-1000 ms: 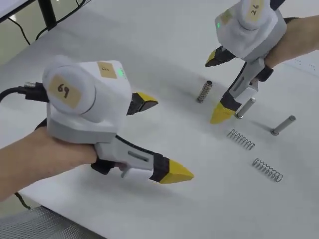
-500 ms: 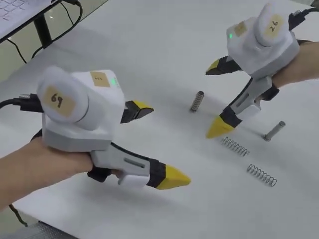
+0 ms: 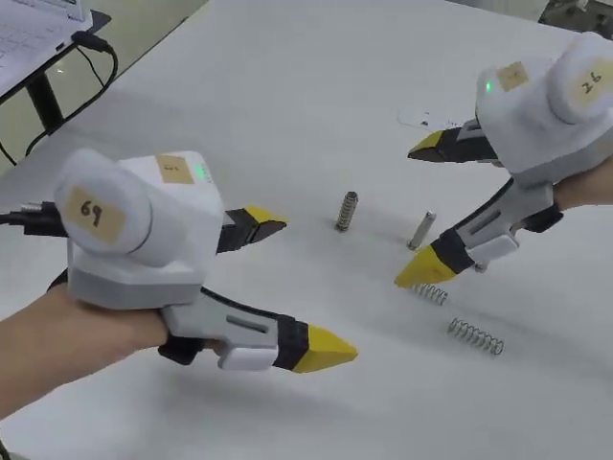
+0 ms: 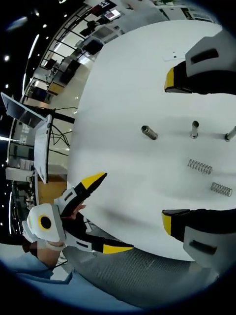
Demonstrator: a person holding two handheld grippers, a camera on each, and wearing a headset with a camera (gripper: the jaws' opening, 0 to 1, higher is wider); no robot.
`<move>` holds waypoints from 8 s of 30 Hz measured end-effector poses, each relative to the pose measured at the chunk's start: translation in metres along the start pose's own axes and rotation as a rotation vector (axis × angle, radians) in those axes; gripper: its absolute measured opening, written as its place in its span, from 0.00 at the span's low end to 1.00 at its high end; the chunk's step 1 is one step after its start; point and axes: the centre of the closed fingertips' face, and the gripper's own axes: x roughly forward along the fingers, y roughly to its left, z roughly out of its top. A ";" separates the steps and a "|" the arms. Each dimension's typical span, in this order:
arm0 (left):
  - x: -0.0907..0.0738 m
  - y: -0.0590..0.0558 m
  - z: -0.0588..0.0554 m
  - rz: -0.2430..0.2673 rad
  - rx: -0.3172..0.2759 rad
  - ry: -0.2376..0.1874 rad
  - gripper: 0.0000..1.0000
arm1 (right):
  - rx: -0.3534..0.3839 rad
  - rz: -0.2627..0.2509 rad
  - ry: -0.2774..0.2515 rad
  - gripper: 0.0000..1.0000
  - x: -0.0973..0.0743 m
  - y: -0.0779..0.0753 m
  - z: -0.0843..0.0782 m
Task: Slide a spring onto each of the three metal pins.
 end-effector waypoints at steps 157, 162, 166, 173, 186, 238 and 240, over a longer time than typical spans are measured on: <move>0.142 -0.002 -0.025 -0.293 0.340 0.194 0.02 | 0.661 -0.431 -0.132 0.93 -0.112 0.114 -0.135; 0.138 0.000 -0.025 -0.279 0.320 0.188 0.02 | 0.657 -0.425 -0.136 0.93 -0.110 0.115 -0.131; 0.132 -0.002 -0.026 -0.277 0.310 0.183 0.02 | 0.651 -0.425 -0.134 0.93 -0.110 0.114 -0.129; 0.121 -0.006 -0.024 -0.269 0.287 0.170 0.02 | 0.640 -0.425 -0.131 0.92 -0.111 0.114 -0.127; 0.095 -0.012 -0.015 -0.238 0.254 0.143 0.02 | 0.592 -0.411 -0.133 0.92 -0.111 0.105 -0.113; 0.024 -0.107 0.004 -0.395 0.323 0.059 0.02 | 0.258 -0.142 -0.130 0.52 -0.079 0.141 -0.030; 0.023 -0.109 0.004 -0.401 0.322 0.059 0.02 | 0.242 -0.114 -0.120 0.50 -0.076 0.144 -0.028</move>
